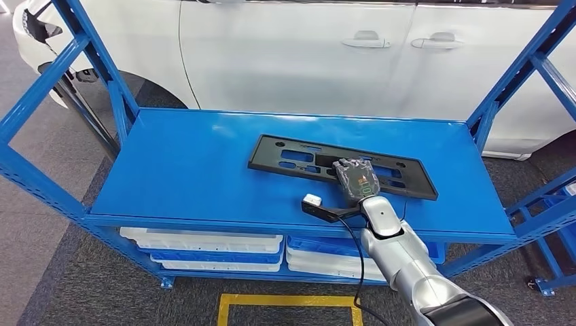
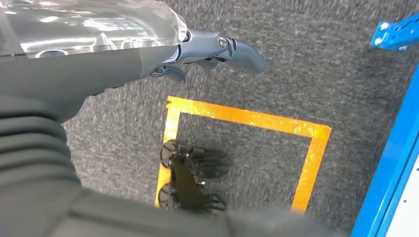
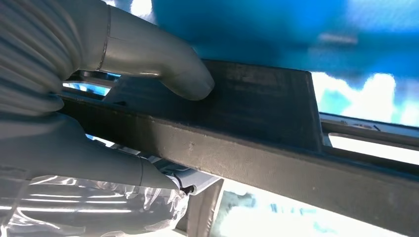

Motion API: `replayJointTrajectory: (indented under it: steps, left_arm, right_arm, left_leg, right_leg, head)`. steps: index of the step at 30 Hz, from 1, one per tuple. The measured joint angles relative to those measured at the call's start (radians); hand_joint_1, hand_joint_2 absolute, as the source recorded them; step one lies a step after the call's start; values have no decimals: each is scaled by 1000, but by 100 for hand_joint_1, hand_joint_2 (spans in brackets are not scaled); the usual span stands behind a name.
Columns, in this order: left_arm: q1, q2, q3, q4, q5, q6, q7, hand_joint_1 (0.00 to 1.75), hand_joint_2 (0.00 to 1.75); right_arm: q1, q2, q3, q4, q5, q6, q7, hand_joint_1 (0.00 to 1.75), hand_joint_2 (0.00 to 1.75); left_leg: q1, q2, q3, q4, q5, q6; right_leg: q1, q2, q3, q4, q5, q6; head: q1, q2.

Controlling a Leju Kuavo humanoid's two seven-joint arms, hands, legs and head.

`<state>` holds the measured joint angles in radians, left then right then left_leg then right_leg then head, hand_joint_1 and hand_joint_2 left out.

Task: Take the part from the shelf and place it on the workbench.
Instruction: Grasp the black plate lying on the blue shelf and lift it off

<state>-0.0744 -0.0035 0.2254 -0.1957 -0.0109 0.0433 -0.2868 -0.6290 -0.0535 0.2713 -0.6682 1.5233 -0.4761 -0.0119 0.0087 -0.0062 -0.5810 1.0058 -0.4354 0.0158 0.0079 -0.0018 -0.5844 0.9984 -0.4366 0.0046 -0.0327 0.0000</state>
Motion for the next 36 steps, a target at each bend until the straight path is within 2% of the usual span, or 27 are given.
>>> replayJointTrajectory:
  steps: [2, 4, 7, 8, 9, 10, 12, 13, 14, 16, 18, 19, 20, 22, 23, 24, 25, 27, 29, 31, 33, 34, 36]
  left_arm:
    - [-1, 0, 1, 0, 1, 0, -7, 0, 175]
    - [-1, 1, 6, 0, 7, -12, -23, 0, 175]
    - [0, 1, 22, 0, 19, -36, -47, 0, 175]
    - [0, 1, 27, 0, 20, -39, -50, 0, 175]
    - [0, 1, 30, 0, 21, -41, -51, 0, 175]
    - [-1, 1, 32, 0, 22, -44, -54, 0, 175]
    - [-1, 1, 39, 0, 33, -62, -72, 0, 175]
    - [-2, 1, 46, 0, 43, -76, -89, 0, 175]
    - [-2, 1, 53, 0, 53, -90, -107, 0, 175]
    - [-3, 1, 71, 0, 67, -105, -137, 0, 175]
    - [-3, 0, 86, 0, 71, -111, -153, 0, 175]
    - [-4, 0, 93, 0, 71, -112, -159, 0, 175]
    - [-6, 0, 99, 0, 71, -112, -162, 0, 175]
    - [-8, 1, 110, 0, 69, -108, -167, 0, 175]
    - [-8, 1, 116, 0, 67, -105, -169, 0, 175]
    - [-8, 1, 121, 0, 65, -102, -171, 0, 175]
    - [-8, 0, 126, 0, 63, -98, -173, 0, 175]
    - [-8, 0, 132, 0, 60, -90, -174, 0, 175]
    - [-6, -2, 135, 0, 55, -82, -174, 0, 175]
    - [-4, -3, 141, 0, 51, -76, -172, 0, 175]
    - [-3, -2, 147, 0, 50, -72, -171, 0, 175]
    - [-3, -2, 148, 0, 50, -71, -171, 0, 175]
    - [-2, -2, 150, 0, 46, -68, -168, 0, 175]
  right_arm:
    - [16, 1, -10, -43, -32, -8, -42, 175, 175]
    - [39, 2, -20, -110, -139, -13, -124, 175, 175]
    - [92, 7, -32, -263, -342, 0, -261, 175, 175]
    - [110, 9, -33, -308, -373, 7, -280, 175, 175]
    - [126, 10, -34, -341, -386, 13, -285, 175, 175]
    - [140, 10, -36, -370, -399, 17, -292, 175, 175]
    - [168, 11, -44, -427, -479, 32, -354, 175, 175]
    - [184, 11, -48, -469, -578, 56, -425, 175, 175]
    - [205, 11, -50, -518, -704, 90, -502, 175, 175]
    - [251, 11, -48, -662, -1025, 201, -633, 175, 175]
    - [287, 9, -36, -837, -1297, 350, -672, 175, 175]
    - [296, 9, -31, -922, -1388, 431, -673, 175, 175]
    - [305, 10, -26, -1002, -1457, 519, -674, 175, 175]
    - [324, 22, -23, -1131, -1546, 683, -674, 175, 175]
    - [335, 35, -21, -1181, -1578, 758, -673, 175, 175]
    - [345, 51, -16, -1221, -1604, 819, -673, 175, 175]
    - [351, 68, -8, -1257, -1629, 865, -673, 175, 175]
    - [357, 95, 12, -1311, -1673, 909, -673, 175, 175]
    - [363, 117, 36, -1356, -1708, 916, -673, 175, 175]
    - [374, 133, 61, -1388, -1731, 913, -672, 175, 175]
    - [385, 142, 78, -1409, -1742, 910, -672, 175, 175]
    - [387, 146, 84, -1417, -1746, 909, -672, 175, 175]
    - [390, 153, 95, -1427, -1754, 910, -672, 175, 175]
  left_leg:
    - [1, 0, 1, -2, -1, -12]
    - [1, 1, -14, 37, -30, -20]
    - [3, 1, -99, 228, -125, -30]
    - [4, 1, -122, 275, -138, -32]
    - [4, 1, -129, 286, -130, -33]
    - [4, 2, -115, 254, -104, -33]
    - [4, 2, -49, 113, -37, -29]
    - [2, 2, -20, 53, -16, -24]
    - [1, 2, -4, 17, -7, -19]
    - [-2, 0, -3, 8, -8, -8]
    - [-1, -1, -3, 4, -5, 3]
    - [0, -1, -2, 2, -4, 8]
    - [2, 0, -2, 0, -3, 11]
    - [2, 0, -2, 0, -3, 14]
    - [2, 0, -2, 0, -4, 15]
    - [2, 0, -1, 0, -5, 15]
    - [2, 0, 1, 0, -5, 14]
    - [2, -2, 7, 0, -8, 11]
    - [-1, -2, 9, 1, -11, 3]
    - [-1, -2, 9, 0, -12, -8]
    - [0, -1, 9, 3, -17, -20]
    - [0, 0, 3, 21, -31, -25]
    - [3, 0, -42, 124, -91, -33]
  right_leg:
    - [-2, -1, 2, -8, 6, -9]
    - [-8, -4, 8, -21, 13, -19]
    - [-9, -3, 11, -25, 13, -27]
    - [-9, -3, 11, -24, 12, -27]
    - [-8, -2, 12, -22, 11, -27]
    - [-9, -2, 12, -20, 9, -25]
    - [-8, -1, 11, -9, 1, -18]
    - [-7, -1, 9, -3, -3, -14]
    - [-5, -1, 6, 2, -6, -10]
    - [-4, -1, 3, 5, -7, -2]
    - [-7, -1, -1, 15, -19, 10]
    - [-9, 0, -12, 40, -38, 16]
    - [-11, 1, -32, 87, -68, 21]
    - [-14, 1, -93, 224, -136, 28]
    - [-15, 1, -120, 282, -155, 30]
    - [-15, 1, -132, 306, -154, 30]
    - [-16, 1, -125, 290, -133, 29]
    - [-15, 1, -61, 158, -60, 19]
    - [-9, 0, -5, 37, -18, 6]
    - [-3, 1, 6, 7, -16, -4]
    - [-7, 2, 9, -2, -10, -15]
    - [-9, 1, 12, -7, -7, -21]
    - [-11, 0, 16, -14, -4, -28]
  head:
    - [0, 0]
    - [0, 0]
    - [0, 0]
    - [0, 0]
    - [0, 0]
    - [0, 0]
    - [0, 0]
    - [0, 0]
    - [0, 0]
    - [0, 0]
    - [0, 0]
    - [0, 0]
    - [0, 0]
    - [0, 0]
    - [0, 0]
    - [0, 0]
    - [0, 0]
    - [0, 0]
    - [0, 0]
    - [0, 0]
    - [0, 0]
    - [0, 0]
    - [0, 0]
